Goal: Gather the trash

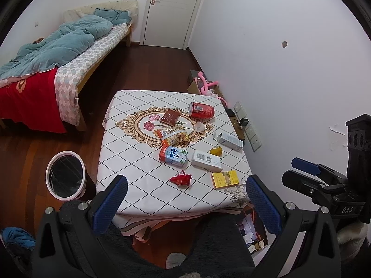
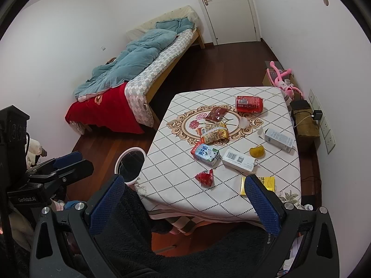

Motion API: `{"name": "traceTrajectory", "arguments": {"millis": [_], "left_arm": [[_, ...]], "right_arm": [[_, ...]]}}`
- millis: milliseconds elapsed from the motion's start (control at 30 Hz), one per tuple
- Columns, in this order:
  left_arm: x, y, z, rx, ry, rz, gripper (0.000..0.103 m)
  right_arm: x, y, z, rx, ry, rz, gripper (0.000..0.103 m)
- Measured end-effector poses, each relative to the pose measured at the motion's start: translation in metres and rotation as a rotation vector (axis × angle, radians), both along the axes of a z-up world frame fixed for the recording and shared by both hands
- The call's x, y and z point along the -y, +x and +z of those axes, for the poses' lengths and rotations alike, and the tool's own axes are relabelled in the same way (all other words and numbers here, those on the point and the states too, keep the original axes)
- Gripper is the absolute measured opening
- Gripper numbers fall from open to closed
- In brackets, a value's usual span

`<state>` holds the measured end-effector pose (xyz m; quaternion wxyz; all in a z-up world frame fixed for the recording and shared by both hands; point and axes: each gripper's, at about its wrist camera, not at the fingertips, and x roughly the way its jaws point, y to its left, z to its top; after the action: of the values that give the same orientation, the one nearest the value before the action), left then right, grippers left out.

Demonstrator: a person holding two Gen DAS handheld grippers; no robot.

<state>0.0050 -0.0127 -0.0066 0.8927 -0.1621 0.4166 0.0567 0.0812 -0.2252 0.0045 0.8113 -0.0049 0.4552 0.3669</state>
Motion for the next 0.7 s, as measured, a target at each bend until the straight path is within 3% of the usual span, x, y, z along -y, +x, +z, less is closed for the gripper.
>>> {"name": "traceTrajectory", "arguments": {"millis": [700], "left_arm": [[-0.0018, 0.0009, -0.0026, 0.003, -0.022, -0.014, 0.103]], "right_arm": [[-0.0047, -0.0013, -0.0006, 0.000, 0.006, 0.005, 0.103]]}}
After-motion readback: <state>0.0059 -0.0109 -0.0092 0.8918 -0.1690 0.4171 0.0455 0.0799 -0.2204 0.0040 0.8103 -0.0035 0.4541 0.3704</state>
